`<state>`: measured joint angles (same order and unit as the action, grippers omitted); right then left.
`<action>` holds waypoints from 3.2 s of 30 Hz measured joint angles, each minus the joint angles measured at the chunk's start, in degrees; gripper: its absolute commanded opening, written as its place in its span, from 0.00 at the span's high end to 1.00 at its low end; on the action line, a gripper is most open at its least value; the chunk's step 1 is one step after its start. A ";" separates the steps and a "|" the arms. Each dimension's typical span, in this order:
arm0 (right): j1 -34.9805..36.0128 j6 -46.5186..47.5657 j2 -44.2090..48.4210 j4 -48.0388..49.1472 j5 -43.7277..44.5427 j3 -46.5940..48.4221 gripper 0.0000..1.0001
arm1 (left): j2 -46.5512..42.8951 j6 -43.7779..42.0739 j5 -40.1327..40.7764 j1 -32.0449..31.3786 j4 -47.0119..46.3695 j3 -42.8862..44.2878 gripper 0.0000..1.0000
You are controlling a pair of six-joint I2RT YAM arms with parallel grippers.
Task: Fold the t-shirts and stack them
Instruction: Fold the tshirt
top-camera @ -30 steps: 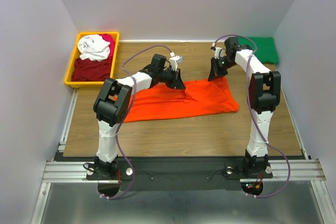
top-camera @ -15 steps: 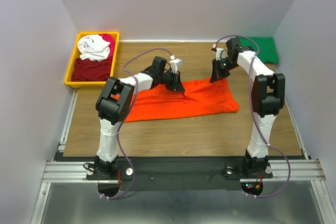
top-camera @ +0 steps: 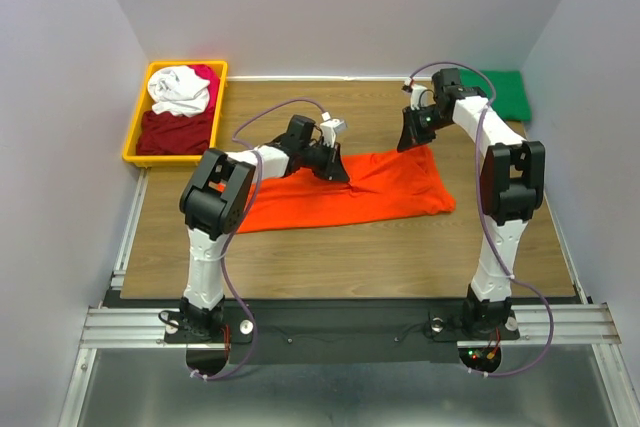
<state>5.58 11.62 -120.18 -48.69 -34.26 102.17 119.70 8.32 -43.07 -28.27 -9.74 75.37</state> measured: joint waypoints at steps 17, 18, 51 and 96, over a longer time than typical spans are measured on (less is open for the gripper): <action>0.00 -0.07 -3.19 4.37 2.82 -0.02 0.99 | -4.59 -2.25 2.45 -0.02 -5.57 -3.91 1.00; 0.00 -0.07 -3.19 4.61 2.97 -0.24 1.00 | -4.90 -2.99 3.06 -0.02 -5.92 -4.37 1.00; 0.00 -0.26 17.33 1.38 17.33 -27.91 0.71 | -16.04 -22.47 18.38 5.46 14.45 -6.32 0.60; 6.56 -3.76 -8.72 13.84 22.88 12.15 0.70 | -30.99 -48.00 22.53 -11.39 33.77 -20.04 0.66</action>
<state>12.14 7.86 -128.90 -34.85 -11.38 114.32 88.71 -39.68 -20.53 -39.66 24.03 55.33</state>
